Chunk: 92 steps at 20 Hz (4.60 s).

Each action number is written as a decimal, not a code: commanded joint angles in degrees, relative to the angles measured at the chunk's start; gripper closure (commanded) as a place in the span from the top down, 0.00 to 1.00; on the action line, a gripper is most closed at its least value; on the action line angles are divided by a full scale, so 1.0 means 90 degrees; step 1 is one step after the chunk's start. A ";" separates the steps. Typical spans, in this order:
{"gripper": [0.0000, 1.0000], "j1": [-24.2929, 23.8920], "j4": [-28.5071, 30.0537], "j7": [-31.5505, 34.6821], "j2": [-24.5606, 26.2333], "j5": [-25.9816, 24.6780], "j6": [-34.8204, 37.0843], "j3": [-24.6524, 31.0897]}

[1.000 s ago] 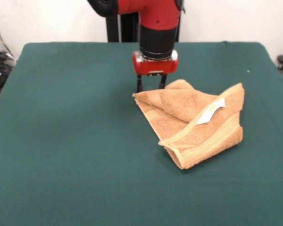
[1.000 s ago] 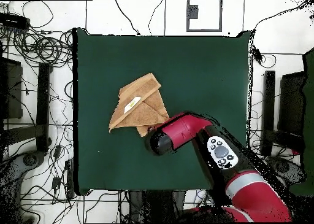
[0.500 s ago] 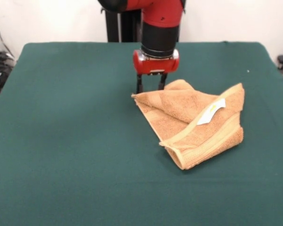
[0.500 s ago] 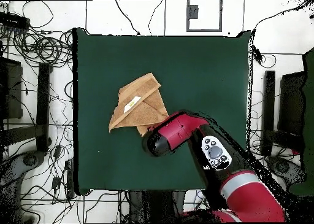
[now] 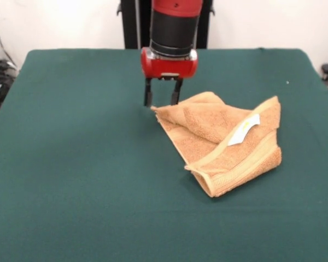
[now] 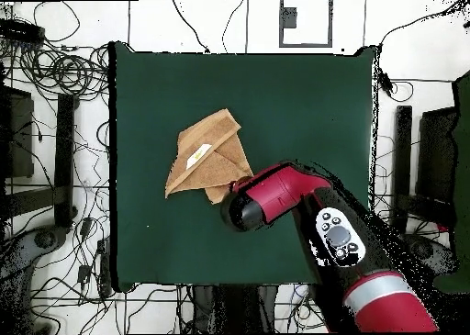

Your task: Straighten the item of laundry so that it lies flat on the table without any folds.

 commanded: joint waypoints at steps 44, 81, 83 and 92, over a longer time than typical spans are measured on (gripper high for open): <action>1.00 0.0019 0.0000 -0.1316 0.0595 0.0019 0.0359 0.0411; 1.00 -0.0088 -0.0129 -0.1193 0.0649 -0.0277 -0.0427 0.0615; 0.00 -0.0101 -0.0136 -0.1225 0.0661 -0.0235 -0.0364 0.0628; 0.00 -0.0243 -0.0079 -0.1111 0.0695 -0.0351 -0.0835 0.0785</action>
